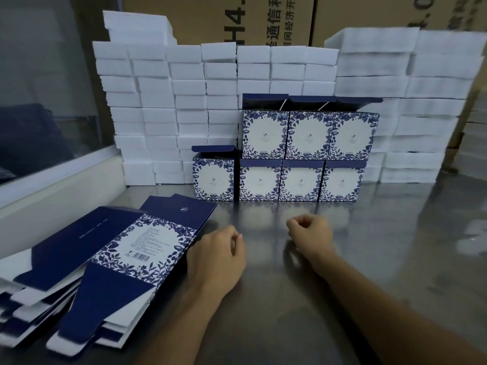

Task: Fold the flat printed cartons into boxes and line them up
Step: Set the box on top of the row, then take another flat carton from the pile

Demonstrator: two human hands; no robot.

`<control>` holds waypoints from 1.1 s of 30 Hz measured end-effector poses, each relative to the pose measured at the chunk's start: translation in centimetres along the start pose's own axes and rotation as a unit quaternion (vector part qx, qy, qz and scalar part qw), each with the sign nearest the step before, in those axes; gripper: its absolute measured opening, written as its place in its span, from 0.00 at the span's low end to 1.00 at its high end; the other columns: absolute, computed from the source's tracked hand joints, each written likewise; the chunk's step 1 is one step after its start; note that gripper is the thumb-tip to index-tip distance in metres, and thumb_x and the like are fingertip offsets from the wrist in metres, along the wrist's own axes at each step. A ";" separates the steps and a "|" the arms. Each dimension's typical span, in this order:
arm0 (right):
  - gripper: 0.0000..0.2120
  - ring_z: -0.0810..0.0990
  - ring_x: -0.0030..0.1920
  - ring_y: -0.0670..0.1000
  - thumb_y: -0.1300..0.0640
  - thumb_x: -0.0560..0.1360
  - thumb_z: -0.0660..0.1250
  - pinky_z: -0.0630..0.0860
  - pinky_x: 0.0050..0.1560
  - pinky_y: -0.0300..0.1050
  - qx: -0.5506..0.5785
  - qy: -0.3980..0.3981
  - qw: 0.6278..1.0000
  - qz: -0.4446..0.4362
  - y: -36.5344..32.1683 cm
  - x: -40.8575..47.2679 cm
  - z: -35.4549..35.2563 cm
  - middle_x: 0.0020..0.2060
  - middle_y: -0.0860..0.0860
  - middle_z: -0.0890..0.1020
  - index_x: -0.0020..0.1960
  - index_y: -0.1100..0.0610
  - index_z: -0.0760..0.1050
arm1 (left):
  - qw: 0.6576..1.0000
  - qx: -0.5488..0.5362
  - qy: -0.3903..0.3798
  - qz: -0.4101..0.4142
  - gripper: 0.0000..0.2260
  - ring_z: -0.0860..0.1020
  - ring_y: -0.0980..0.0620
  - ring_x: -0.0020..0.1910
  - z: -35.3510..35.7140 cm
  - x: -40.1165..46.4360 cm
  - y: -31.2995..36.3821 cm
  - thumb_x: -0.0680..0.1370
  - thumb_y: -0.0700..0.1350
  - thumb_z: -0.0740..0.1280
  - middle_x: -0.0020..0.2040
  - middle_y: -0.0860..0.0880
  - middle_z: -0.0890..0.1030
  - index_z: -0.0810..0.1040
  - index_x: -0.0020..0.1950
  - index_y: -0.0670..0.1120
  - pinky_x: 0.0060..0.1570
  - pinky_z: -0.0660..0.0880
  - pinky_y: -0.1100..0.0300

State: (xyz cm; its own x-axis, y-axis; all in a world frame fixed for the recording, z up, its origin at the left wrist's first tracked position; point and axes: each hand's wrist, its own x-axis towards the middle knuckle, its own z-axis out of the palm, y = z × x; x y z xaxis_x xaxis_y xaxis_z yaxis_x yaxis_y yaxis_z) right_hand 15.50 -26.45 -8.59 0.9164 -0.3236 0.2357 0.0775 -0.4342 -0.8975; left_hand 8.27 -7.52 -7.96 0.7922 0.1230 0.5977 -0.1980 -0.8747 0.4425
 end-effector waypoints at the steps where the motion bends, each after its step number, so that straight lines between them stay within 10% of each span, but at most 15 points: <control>1: 0.09 0.84 0.40 0.53 0.59 0.74 0.68 0.82 0.47 0.51 0.018 0.004 1.000 -0.001 0.4 -0.6 -0.5 0.32 0.50 0.84 0.35 0.55 0.80 | 1.000 0.013 0.012 0.015 0.11 0.77 0.46 0.34 -0.3 0.1 0.1 0.78 0.49 0.65 0.33 0.52 0.80 0.73 0.37 0.49 0.36 0.67 0.57; 7: 0.09 0.79 0.28 0.45 0.63 0.75 0.68 0.76 0.34 0.42 0.127 -0.015 0.992 -0.015 1.2 -3.1 -2.1 0.27 0.49 0.81 0.37 0.60 0.80 | 0.968 0.234 0.002 -0.090 0.18 0.75 0.45 0.59 -3.3 1.2 -0.9 0.77 0.57 0.62 0.60 0.45 0.78 0.76 0.62 0.49 0.66 0.60 0.44; 13: 0.10 0.78 0.28 0.44 0.61 0.77 0.69 0.74 0.32 0.37 0.135 -0.039 0.990 -0.026 0.9 -3.6 -2.2 0.28 0.48 0.81 0.37 0.58 0.79 | 0.928 0.205 -0.119 -0.286 0.25 0.71 0.38 0.66 -4.9 1.6 -4.3 0.79 0.59 0.59 0.67 0.39 0.73 0.69 0.70 0.44 0.64 0.67 0.43; 24: 0.08 0.80 0.30 0.45 0.58 0.76 0.70 0.76 0.38 0.42 0.114 -0.044 0.992 -0.020 1.0 -3.5 -2.0 0.30 0.50 0.83 0.38 0.58 0.80 | 0.923 0.257 -0.165 -0.233 0.29 0.75 0.40 0.58 -5.1 2.7 -5.1 0.76 0.68 0.58 0.60 0.43 0.78 0.73 0.63 0.46 0.45 0.66 0.52; 33: 0.09 0.81 0.31 0.47 0.58 0.76 0.70 0.80 0.41 0.50 0.098 -0.051 0.993 -0.033 1.1 -3.5 -2.0 0.30 0.50 0.84 0.36 0.56 0.80 | 0.940 0.299 -0.108 -0.121 0.24 0.69 0.42 0.64 -4.7 1.7 -4.1 0.77 0.46 0.68 0.65 0.44 0.72 0.67 0.72 0.49 0.56 0.70 0.49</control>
State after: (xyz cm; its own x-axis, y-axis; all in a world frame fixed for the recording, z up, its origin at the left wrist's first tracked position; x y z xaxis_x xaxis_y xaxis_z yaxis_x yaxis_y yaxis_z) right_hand 11.62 -27.47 -9.61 0.9408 -0.2095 0.2664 0.2044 -0.2764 -0.9391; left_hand 7.66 -1.53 -5.63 0.8842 0.3106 0.3490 0.3120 -0.9486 0.0536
